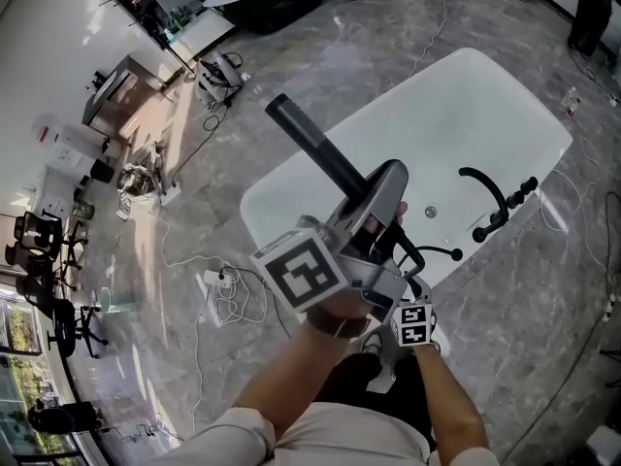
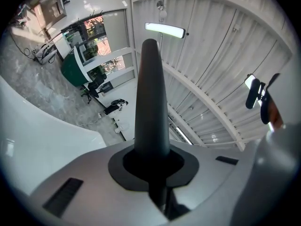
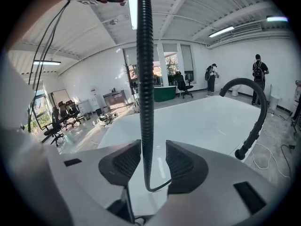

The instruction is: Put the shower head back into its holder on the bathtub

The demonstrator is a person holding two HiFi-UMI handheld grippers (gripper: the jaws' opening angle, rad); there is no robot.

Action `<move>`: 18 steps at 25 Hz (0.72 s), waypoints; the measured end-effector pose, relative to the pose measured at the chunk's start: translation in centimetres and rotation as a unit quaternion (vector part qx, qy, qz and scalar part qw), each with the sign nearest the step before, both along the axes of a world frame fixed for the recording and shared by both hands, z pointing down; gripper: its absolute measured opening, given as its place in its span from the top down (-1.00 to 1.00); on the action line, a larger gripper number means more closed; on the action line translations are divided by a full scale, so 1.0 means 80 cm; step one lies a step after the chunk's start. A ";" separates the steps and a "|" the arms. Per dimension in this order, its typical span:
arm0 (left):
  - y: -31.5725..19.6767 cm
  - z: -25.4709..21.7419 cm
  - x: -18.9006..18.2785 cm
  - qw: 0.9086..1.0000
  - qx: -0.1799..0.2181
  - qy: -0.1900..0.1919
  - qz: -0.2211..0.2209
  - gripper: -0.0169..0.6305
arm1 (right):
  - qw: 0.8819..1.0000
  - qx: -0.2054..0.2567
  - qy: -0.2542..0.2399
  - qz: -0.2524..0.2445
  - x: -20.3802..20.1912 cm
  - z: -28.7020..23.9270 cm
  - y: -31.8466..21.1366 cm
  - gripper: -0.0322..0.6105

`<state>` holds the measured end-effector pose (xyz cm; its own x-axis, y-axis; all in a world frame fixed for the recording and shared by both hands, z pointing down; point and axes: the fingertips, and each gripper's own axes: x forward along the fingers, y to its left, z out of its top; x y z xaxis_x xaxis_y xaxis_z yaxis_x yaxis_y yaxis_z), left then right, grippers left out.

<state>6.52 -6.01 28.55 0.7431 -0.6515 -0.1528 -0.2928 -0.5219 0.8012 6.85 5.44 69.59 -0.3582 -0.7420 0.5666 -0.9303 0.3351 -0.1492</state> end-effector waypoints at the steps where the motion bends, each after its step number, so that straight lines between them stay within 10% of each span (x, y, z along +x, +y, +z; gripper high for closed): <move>1: 0.001 -0.003 -0.003 1.000 0.000 0.002 -0.001 0.85 | 1.000 -0.004 0.000 -0.001 -0.003 0.004 -0.001 0.45; 18: -0.024 -0.007 -0.040 0.999 -0.004 0.030 -0.042 0.85 | 0.999 -0.036 -0.001 -0.039 -0.012 0.076 -0.005 0.68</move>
<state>3.33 -7.95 28.03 0.6756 -0.7122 -0.1905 -0.2861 -0.4914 0.8226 5.88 5.07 75.63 -0.4152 -0.6689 0.6166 -0.9012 0.3953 -0.1780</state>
